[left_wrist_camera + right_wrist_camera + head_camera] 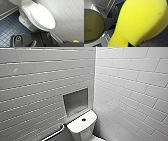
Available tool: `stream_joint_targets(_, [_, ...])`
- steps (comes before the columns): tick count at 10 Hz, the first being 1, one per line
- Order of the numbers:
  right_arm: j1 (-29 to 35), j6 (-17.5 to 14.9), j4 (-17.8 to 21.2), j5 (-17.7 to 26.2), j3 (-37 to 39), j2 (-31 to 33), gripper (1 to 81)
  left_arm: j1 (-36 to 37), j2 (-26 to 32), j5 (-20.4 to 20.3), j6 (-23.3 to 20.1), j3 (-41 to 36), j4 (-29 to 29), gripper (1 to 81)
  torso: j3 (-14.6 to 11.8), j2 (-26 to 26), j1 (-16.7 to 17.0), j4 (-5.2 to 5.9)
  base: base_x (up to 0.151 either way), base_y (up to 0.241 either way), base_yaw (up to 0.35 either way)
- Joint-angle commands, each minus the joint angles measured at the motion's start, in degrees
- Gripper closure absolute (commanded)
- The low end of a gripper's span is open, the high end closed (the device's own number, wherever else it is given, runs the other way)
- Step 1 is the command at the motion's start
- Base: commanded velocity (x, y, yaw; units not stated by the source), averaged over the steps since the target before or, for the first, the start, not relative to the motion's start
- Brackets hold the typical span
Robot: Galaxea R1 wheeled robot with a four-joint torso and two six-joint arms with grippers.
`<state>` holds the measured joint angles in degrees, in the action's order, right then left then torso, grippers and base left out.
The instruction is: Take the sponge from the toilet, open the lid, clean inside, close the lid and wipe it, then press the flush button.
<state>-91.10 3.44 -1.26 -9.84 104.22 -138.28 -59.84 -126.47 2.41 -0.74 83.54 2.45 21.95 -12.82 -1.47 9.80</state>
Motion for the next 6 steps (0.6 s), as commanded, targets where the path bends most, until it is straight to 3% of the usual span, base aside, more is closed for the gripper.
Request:
stream_joint_targets(1, [1.22, -0.01, 0.73, 2.72, -1.31, 1.84, 81.1, 16.01, 4.64, 11.72, 0.3, -9.27, -6.66, 1.0, 2.03, 0.0, 0.0, 0.0, 0.0, 0.0, 0.0])
stream_joint_targets(3, [1.31, -0.01, 0.73, 2.63, -1.31, 1.75, 81.1, 22.87, 4.37, 15.51, 0.3, -11.55, -9.56, 1.0, 3.98, 0.0, -0.02, 0.0, 0.0, 0.0, 0.0])
stream_joint_targets(6, [1.4, -0.01, 0.64, 2.63, -1.22, 1.31, 81.1, 31.38, 2.8, 17.88, 0.3, -11.82, -14.12, 1.0, 7.1, 0.09, -0.06, 0.0, 0.0, 0.0, 0.0])
